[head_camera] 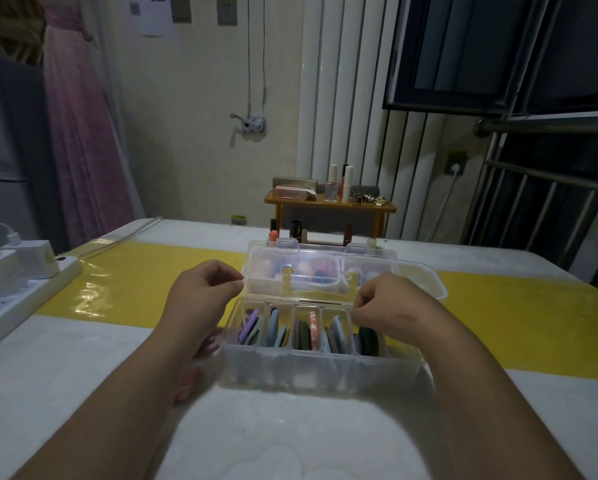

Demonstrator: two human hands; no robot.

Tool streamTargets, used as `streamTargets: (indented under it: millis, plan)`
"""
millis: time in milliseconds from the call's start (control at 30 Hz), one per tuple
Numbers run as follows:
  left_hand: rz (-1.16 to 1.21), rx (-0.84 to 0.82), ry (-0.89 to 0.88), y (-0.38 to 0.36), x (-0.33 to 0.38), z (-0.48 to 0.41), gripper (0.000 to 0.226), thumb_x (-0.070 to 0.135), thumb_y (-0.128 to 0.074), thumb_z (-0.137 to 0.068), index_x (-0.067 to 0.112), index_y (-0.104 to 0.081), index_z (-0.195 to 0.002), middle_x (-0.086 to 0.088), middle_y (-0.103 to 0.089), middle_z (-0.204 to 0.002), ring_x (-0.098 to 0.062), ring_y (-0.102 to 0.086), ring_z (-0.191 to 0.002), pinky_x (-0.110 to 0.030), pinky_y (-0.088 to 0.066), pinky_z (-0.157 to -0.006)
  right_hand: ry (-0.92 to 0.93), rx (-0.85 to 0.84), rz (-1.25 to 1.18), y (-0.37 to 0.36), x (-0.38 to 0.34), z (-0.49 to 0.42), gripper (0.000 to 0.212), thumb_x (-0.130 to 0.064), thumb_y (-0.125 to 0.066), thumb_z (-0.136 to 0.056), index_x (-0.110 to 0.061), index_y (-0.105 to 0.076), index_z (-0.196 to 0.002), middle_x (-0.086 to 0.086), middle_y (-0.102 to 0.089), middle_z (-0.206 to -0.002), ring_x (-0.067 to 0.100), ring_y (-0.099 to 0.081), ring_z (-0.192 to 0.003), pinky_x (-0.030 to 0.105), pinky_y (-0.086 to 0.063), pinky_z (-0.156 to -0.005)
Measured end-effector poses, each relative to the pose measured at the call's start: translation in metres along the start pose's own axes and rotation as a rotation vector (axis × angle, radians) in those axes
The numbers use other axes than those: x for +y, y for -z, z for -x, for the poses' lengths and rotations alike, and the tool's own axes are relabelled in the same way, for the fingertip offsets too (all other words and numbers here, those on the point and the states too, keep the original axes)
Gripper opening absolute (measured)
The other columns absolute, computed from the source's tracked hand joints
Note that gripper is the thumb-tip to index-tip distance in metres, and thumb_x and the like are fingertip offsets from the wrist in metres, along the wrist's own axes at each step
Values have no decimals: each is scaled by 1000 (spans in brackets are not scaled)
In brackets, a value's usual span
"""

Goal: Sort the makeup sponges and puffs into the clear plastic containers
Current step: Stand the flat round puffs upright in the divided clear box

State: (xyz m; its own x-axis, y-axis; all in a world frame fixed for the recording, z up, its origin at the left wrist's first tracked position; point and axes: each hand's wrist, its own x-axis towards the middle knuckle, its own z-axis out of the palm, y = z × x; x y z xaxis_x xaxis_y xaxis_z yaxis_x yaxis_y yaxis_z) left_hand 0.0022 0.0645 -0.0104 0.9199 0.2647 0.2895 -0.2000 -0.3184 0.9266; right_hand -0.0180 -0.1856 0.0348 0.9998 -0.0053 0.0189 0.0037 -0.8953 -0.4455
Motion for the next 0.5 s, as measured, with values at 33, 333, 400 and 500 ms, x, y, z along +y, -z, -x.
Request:
streamTargets:
  millis: [33, 333, 400, 500]
  plan:
    - [-2, 0, 1, 1, 0, 0, 11, 10, -69, -87, 18, -69, -79, 3, -64, -74, -16, -56, -71, -30, -44, -62, -1, -5, 25, 0, -1, 0, 8, -18, -67, -78, -23, -72, -74, -1, -70, -79, 17, -66, -79, 40, -60, -79]
    - [-55, 18, 16, 5, -3, -3, 11, 6, -68, -86, 14, -70, -79, -7, -66, -78, -24, -57, -71, -44, -54, -67, -91, -22, 202, -10, -2, -13, 31, -21, -75, -78, -23, -72, -109, 1, -71, -92, 21, -66, -84, 39, -59, -81]
    - [-110, 37, 43, 9, -9, -8, 21, 1, -63, -85, 19, -71, -78, -9, -68, -80, -27, -59, -70, -51, -58, -69, -110, -26, 228, -14, -3, -16, 45, -21, -75, -78, -23, -67, -122, 2, -69, -97, 23, -64, -87, 40, -58, -83]
    - [-273, 39, 86, 16, -18, -15, 44, -8, -44, -79, 26, -71, -76, 3, -70, -84, -29, -69, -77, -52, -59, -76, -84, 7, 231, -14, 2, -17, 35, -21, -72, -81, -23, -70, -116, 1, -69, -92, 21, -64, -83, 39, -58, -82]
